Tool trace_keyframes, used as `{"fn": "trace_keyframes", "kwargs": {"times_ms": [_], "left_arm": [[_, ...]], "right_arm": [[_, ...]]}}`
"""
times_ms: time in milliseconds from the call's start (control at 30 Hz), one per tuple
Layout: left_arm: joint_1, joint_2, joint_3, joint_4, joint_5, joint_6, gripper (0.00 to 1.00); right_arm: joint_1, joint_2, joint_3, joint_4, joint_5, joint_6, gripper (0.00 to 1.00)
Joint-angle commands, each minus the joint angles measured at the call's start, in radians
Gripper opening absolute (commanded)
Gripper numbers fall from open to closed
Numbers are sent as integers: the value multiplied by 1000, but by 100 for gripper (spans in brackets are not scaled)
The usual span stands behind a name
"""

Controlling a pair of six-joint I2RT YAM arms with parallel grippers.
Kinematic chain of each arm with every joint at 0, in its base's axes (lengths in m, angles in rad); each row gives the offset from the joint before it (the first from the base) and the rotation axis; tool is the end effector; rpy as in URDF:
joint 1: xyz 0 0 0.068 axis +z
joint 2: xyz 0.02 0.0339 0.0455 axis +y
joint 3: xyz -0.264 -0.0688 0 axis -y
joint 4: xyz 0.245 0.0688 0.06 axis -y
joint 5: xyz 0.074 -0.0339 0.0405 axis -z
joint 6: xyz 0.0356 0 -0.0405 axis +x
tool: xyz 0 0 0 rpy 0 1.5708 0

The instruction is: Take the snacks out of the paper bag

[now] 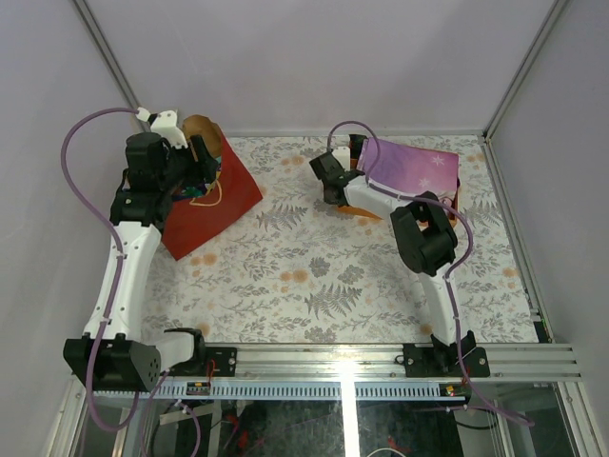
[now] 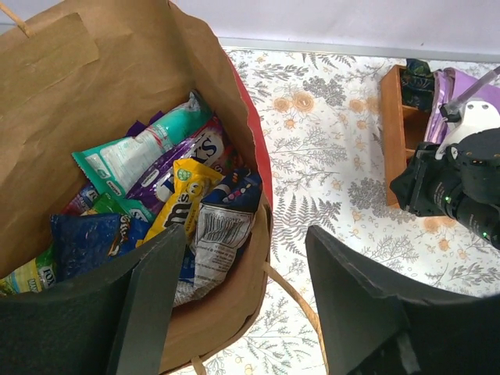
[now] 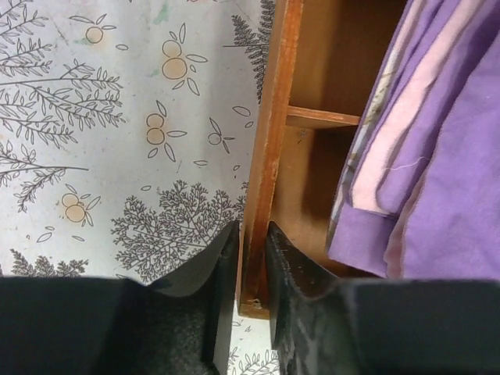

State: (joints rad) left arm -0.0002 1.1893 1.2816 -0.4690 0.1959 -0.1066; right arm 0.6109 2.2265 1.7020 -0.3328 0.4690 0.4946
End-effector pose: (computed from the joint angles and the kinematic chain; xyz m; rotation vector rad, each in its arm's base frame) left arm 0.2614 -0.0070 0.4008 0.0263 1.9487 -0.2614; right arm 0.4125 0.2692 0.1720 0.0708 2.3100 -0.0176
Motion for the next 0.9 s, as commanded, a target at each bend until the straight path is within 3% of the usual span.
{"fn": "trace_keyframes", "kwargs": {"times_ms": [0, 133, 333, 867], "left_arm": [[-6, -30, 1, 56, 14, 7, 64], [-6, -35, 1, 56, 17, 7, 65], [-6, -40, 1, 53, 15, 4, 65], [-7, -30, 15, 41, 40, -3, 67]], "right_arm": [[-2, -9, 15, 2, 0, 5, 17], [-20, -48, -32, 40, -17, -88, 0], [-71, -118, -111, 82, -79, -258, 0], [-317, -210, -227, 145, -173, -339, 0]]}}
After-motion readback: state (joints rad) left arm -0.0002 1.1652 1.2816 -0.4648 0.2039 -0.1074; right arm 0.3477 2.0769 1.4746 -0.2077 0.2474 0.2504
